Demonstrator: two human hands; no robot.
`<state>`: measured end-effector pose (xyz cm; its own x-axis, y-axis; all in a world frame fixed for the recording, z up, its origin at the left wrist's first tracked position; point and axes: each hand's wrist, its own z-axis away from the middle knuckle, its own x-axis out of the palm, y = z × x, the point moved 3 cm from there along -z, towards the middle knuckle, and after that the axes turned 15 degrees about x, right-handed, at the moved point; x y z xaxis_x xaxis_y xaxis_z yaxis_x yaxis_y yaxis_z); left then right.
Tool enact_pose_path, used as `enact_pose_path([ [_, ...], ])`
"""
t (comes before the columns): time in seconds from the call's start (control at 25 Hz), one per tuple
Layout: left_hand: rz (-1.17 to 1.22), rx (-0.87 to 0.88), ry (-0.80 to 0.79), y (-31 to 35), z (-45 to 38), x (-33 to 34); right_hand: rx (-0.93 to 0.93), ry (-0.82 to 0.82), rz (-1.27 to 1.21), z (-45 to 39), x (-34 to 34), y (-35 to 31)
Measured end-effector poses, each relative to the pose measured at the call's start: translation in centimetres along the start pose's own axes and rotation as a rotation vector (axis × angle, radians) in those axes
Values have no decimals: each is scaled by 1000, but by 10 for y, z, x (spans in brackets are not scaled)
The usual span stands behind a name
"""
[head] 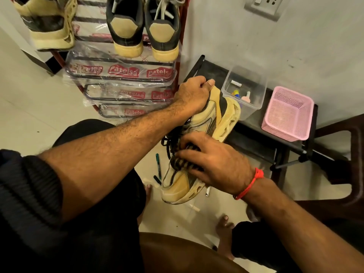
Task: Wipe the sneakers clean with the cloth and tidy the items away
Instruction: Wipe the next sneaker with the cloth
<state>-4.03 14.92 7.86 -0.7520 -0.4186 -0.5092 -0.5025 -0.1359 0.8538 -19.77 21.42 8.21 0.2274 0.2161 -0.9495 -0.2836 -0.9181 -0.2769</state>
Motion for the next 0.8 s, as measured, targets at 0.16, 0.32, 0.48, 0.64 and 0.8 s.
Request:
enact_pose_path([
  [0.16, 77, 15, 26, -2, 0, -4, 394, 215, -32, -17, -32, 51],
  [0.32, 87, 30, 20, -3, -1, 0, 141, 88, 30, -5, -7, 14],
  [0.48, 138, 59, 18, -5, 0, 1, 431, 247, -48, -16, -33, 57],
  [0.64, 140, 63, 19, -4, 0, 5, 145, 172, 2, -11, -9, 17],
  [0.8, 118, 89, -24, -4, 2, 6, 322, 185, 24, -18, -26, 44],
])
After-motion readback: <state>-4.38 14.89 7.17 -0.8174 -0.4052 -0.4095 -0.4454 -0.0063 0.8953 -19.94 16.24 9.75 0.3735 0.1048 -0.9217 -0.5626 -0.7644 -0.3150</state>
